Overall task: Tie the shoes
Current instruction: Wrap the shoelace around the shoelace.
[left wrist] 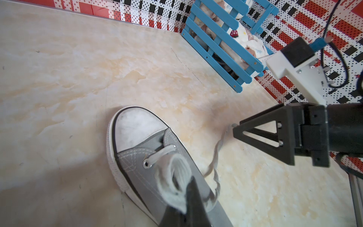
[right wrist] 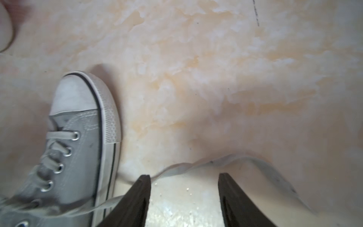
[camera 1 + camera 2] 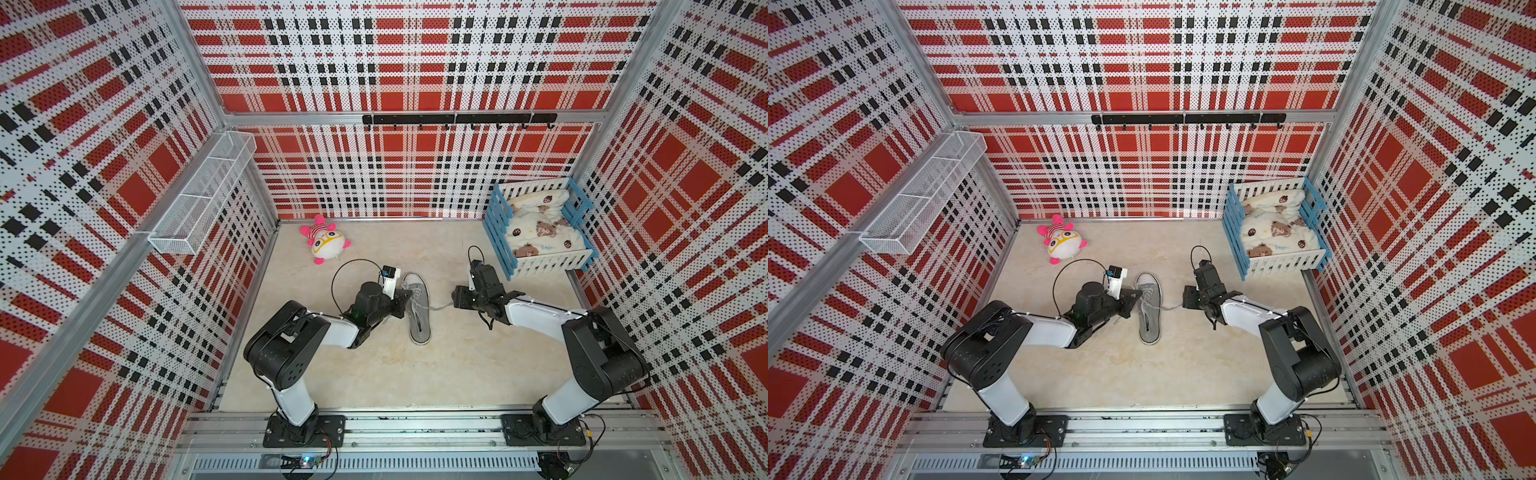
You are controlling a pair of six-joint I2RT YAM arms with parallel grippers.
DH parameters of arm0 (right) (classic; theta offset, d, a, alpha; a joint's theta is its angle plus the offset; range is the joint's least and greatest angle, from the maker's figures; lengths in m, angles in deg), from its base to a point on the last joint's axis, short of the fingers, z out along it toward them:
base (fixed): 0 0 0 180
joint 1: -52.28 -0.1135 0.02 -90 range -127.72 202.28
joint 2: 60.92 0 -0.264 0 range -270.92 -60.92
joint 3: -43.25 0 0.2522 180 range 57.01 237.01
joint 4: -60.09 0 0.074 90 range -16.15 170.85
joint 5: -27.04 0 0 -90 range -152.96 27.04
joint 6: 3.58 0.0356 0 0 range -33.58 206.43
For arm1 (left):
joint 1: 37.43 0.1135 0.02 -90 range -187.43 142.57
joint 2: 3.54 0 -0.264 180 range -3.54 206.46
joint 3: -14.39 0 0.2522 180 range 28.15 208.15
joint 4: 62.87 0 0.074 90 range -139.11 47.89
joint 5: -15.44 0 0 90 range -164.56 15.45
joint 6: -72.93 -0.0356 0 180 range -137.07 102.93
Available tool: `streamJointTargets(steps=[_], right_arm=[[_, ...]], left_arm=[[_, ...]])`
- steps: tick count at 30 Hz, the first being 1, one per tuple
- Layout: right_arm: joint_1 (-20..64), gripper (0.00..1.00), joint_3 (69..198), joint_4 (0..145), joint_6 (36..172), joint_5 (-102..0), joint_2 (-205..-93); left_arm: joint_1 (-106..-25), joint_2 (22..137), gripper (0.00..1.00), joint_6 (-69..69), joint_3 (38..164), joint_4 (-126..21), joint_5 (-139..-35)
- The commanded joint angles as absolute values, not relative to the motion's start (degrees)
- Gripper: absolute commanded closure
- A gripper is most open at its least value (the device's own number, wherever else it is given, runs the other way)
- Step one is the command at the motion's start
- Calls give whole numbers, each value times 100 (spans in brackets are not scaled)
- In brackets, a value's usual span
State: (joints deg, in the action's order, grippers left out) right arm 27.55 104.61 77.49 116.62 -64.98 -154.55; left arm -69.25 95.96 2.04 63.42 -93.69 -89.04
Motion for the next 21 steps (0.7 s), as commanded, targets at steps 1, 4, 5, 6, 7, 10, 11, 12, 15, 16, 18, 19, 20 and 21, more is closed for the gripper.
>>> streamJointTargets(steps=[1,4,5,6,7,10,11,12,15,16,18,19,20,21], right_arm=[[2616,40,10678,7919,11771,-7086,-15729],[2515,42,10777,7973,11769,-7336,-15904],[2482,43,10800,7991,11771,-7389,-15946],[2449,43,10816,7977,11922,-7434,-15999],[2418,44,10825,7943,11971,-7439,-16042],[2330,45,10939,7921,11997,-7449,-16225],[2297,46,10988,7921,12006,-7454,-16292],[2259,47,11032,7942,12009,-7607,-16362],[2205,54,11118,7985,12034,-7774,-16532],[2203,57,11114,7946,12050,-7791,-16563],[2191,67,11094,7868,12083,-7862,-16586],[2190,72,11068,7820,12083,-7890,-16571],[2192,79,11050,7733,12079,-7917,-16548],[2188,84,11030,7637,12071,-7940,-16503]], left_arm=[[-6926,9621,100,193,6293,-9571,-8941],[-6925,9613,100,191,6286,-9569,-8928],[-6933,9613,100,198,6287,-9572,-8932],[-6934,9613,100,194,6287,-9570,-8932],[-6937,9613,100,197,6287,-9577,-8941],[-6934,9621,100,182,6278,-9577,-8947],[-6934,9620,100,184,6274,-9570,-8949],[-6939,9621,100,185,6269,-9571,-8946],[-6934,9592,100,184,6252,-9571,-8958],[-6934,9587,100,178,6252,-9570,-8964],[-6930,9586,100,150,6252,-9574,-8977],[-6926,9594,100,140,6252,-9570,-8995],[-6919,9610,100,127,6264,-9572,-9019],[-6910,9634,100,106,6291,-9575,-9080]])
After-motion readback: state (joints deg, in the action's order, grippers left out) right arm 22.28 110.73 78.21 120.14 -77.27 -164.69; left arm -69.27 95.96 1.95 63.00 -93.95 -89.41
